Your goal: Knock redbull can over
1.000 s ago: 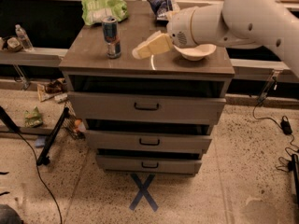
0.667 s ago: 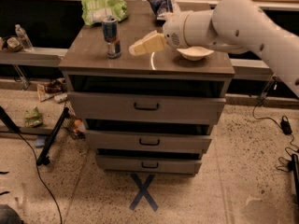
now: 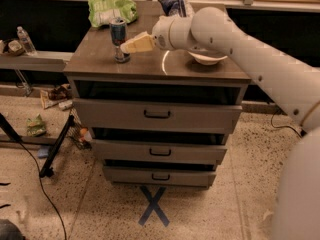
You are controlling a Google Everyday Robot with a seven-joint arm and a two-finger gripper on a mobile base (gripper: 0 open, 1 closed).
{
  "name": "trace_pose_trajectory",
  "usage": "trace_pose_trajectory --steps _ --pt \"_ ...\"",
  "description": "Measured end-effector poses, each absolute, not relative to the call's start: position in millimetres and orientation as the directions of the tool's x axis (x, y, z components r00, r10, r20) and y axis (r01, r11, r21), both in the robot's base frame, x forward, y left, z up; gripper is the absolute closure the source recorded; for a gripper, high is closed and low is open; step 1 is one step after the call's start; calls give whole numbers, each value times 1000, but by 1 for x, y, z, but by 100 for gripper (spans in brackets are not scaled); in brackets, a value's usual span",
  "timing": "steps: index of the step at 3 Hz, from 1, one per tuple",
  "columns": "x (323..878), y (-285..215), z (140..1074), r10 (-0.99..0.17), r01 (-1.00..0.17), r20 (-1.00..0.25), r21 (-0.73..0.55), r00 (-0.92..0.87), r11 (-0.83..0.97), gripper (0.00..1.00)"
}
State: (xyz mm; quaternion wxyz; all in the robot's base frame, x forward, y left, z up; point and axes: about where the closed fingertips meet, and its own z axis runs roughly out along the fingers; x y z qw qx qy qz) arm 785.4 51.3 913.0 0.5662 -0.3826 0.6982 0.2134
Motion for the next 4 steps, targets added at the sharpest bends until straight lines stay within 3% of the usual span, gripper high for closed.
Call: trace_pose_trajectory --steps 1,4 --pt "803 78 905 -281 -800 -957 -115 -69 589 0" --pt "812 127 888 -275 -879 -960 -88 -50 469 65"
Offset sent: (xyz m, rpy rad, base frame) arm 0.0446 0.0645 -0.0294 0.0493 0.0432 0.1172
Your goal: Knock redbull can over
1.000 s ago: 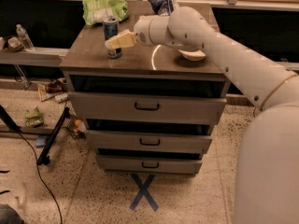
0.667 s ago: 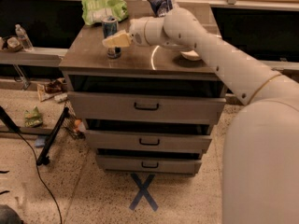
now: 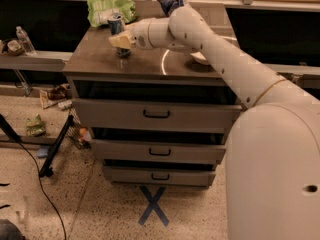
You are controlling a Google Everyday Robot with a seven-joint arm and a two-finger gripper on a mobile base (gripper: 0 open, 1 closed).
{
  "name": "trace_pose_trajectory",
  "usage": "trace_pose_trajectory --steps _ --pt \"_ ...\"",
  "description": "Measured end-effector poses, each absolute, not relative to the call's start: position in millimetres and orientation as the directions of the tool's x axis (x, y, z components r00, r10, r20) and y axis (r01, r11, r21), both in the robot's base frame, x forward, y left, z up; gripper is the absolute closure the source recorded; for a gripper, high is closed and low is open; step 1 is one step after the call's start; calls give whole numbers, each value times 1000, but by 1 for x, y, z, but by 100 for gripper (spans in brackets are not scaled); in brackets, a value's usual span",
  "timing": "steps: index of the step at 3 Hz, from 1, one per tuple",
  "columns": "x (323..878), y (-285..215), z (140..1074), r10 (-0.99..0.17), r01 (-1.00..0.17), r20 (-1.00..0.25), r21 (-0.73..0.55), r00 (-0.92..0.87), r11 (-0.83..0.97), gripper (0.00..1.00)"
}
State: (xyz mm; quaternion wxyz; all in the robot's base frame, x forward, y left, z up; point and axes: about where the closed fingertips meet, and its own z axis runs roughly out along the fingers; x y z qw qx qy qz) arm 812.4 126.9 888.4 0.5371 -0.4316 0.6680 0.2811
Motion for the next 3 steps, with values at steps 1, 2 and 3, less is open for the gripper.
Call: trace_pose_trajectory --steps 1,2,3 --pt "812 132 903 -330 -895 -943 -124 -28 428 88" --pt "815 118 915 -479 -901 -877 -183 -31 393 100" --pt "816 85 914 -654 -898 -753 -234 -74 372 100"
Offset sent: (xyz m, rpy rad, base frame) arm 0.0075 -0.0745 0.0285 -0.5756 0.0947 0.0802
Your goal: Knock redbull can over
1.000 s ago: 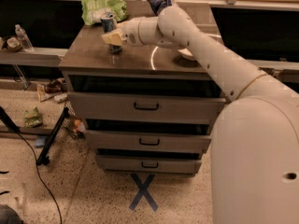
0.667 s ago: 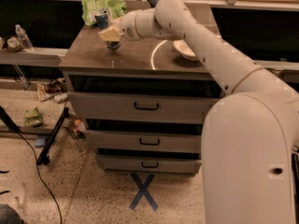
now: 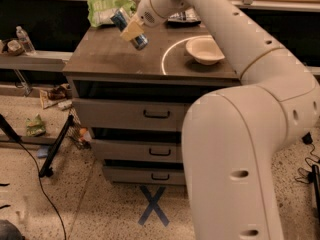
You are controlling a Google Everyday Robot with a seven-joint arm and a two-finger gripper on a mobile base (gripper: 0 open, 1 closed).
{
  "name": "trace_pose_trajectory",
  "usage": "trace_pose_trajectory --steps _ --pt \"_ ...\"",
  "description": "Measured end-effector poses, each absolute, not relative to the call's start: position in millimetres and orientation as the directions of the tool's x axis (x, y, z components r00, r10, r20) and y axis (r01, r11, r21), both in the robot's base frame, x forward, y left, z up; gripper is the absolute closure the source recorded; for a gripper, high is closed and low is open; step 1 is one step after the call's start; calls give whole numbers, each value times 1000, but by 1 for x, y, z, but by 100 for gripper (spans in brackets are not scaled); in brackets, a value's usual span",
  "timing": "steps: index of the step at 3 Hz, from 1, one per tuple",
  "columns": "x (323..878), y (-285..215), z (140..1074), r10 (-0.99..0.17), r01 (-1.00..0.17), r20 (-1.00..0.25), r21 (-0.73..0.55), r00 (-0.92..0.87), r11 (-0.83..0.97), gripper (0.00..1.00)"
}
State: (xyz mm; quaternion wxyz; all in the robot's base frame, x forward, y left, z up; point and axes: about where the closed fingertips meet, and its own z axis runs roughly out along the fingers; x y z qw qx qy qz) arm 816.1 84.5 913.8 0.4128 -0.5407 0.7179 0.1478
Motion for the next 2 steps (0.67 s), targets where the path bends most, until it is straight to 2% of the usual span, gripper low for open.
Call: trace_pose_trajectory --steps 1,2 --pt "808 47 887 -824 -920 -550 -237 -137 312 100" --pt "795 27 865 -901 -944 -402 -202 -164 262 100"
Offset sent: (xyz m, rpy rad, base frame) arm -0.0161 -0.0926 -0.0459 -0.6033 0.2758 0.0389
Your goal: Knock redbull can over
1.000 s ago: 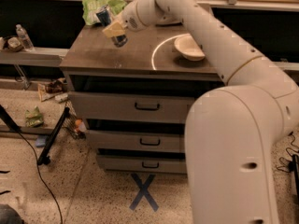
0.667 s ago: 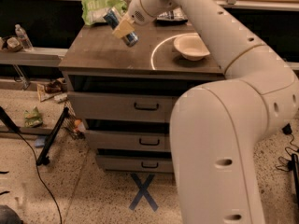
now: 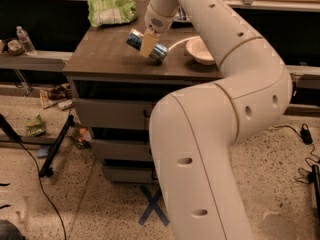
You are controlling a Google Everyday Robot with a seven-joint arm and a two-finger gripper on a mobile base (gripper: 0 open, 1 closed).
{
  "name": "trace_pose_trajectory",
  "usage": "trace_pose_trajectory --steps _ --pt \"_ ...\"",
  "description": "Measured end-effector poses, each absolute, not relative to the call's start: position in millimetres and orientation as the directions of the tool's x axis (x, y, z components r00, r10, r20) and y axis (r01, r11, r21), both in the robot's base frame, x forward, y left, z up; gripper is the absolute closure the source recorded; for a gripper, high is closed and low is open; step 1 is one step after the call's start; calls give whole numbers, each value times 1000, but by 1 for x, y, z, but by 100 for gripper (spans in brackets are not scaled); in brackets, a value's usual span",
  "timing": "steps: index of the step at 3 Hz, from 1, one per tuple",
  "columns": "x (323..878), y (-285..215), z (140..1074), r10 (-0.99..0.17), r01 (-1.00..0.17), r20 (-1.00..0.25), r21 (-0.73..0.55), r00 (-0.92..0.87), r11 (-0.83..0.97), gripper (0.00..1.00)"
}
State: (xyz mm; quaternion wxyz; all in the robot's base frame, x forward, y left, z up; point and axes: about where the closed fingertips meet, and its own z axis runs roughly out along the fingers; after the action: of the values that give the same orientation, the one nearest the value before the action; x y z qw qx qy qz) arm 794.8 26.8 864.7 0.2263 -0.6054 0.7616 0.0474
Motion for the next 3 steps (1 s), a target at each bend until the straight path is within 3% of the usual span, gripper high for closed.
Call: trace_pose_trajectory --steps 1,2,3 --pt "793 23 851 -934 -955 -319 -187 -161 228 82" --pt "796 24 845 -945 -958 -289 -189 -155 215 51" --pt "801 23 847 -948 -955 -278 -204 -154 215 12"
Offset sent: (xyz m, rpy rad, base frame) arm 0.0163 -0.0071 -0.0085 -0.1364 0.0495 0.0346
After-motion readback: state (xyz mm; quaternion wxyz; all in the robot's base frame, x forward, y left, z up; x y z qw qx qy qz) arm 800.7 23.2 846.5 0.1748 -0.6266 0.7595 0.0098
